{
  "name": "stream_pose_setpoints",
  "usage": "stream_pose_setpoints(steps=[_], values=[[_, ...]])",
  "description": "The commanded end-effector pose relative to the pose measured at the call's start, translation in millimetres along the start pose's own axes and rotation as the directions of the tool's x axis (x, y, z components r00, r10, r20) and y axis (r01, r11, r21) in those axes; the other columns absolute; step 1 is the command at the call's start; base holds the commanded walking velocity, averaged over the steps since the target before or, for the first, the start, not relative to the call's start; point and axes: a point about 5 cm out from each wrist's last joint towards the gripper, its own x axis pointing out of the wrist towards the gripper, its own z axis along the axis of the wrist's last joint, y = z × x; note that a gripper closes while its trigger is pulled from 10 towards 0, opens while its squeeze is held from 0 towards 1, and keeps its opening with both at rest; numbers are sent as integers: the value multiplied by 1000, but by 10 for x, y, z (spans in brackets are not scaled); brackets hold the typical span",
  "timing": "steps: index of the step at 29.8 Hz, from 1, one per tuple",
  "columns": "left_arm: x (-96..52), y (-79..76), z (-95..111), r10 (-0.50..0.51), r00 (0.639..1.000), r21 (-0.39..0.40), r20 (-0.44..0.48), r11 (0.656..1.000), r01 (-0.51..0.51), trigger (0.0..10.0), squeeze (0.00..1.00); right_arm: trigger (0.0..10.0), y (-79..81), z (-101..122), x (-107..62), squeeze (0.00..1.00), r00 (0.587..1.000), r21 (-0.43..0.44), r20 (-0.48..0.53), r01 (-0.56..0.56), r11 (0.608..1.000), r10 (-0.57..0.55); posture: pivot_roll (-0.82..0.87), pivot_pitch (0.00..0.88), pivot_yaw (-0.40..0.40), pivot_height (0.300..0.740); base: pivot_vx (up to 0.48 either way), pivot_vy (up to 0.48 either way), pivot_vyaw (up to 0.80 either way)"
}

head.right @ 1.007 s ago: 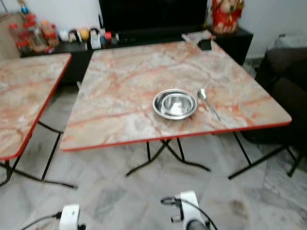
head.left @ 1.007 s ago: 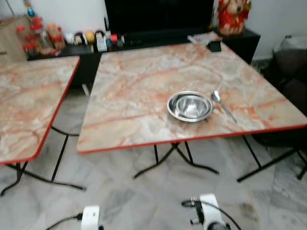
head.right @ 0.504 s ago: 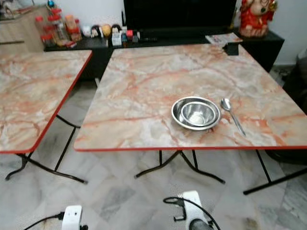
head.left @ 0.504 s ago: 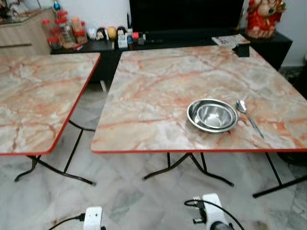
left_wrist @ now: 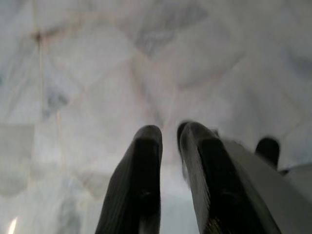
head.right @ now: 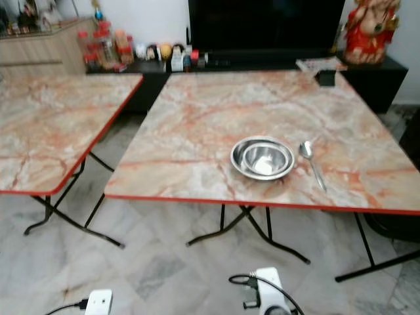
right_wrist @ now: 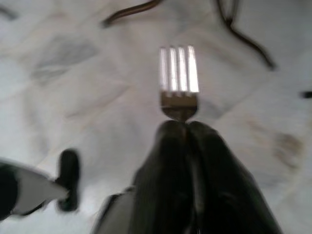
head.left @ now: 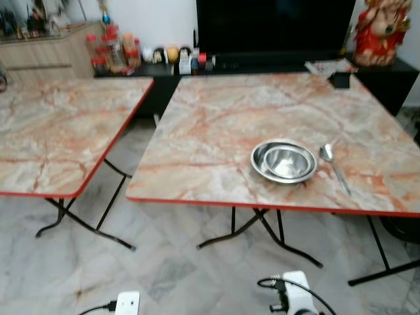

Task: Setting the table

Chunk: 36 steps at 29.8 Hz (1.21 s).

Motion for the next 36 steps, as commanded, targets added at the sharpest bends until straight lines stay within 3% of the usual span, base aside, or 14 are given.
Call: stream_pose_setpoints(steps=[1, 17, 22, 25, 33, 34, 35, 36], values=[[-2, 1, -18, -4, 1000, 20, -13, 1000, 4, 10000, 0, 10000, 22, 28, 7, 0, 1000, 4, 9, -4, 1000, 4, -61, 0, 49, 740, 0, -375, 0], [-11, 6, -51, -14, 1000, 30, -19, 999, 15, 10000, 0, 10000, -97, 84, -11, 0, 994, 67, 84, 66, 996, -71, -66, 0, 49, 740, 0, -373, 0], [-10, 15, -48, -18, 1000, 28, -21, 999, 18, 10000, 0, 10000, -166, 41, -37, 0, 989, 102, 98, 104, 989, -114, -79, 0, 63, 740, 0, 0, 0], [-10, 28, -47, -21, 1000, 35, -21, 999, 21, 10000, 0, 10000, -236, 106, -61, 0, 973, 83, 173, 138, 987, -151, -88, 0, 72, 740, 0, 0, 0], [-10, 64, -35, -17, 1000, 45, -19, 999, 18, 10000, 0, 10000, -317, 504, -146, 0, 881, -12, 447, 183, 983, -159, -103, 0, 75, 740, 0, 0, 0], [-9, 67, -32, -16, 1000, 45, -17, 999, 17, 10000, 0, 10000, -312, 561, -173, 0, 859, -22, 490, 184, 983, -149, -103, 0, 75, 740, 0, 0, 0], [-9, 73, -28, -15, 1000, 44, -15, 999, 16, 10000, 0, 10000, -296, 677, -245, 0, 805, -49, 581, 185, 982, -122, -107, 0, 75, 740, 0, 0, 0], [-9, 73, -28, -15, 1000, 44, -15, 999, 16, 10000, 0, 10000, -296, 677, -245, 0, 805, -49, 581, 185, 982, -122, -107, 0, 75, 740, 0, 0, 0]])
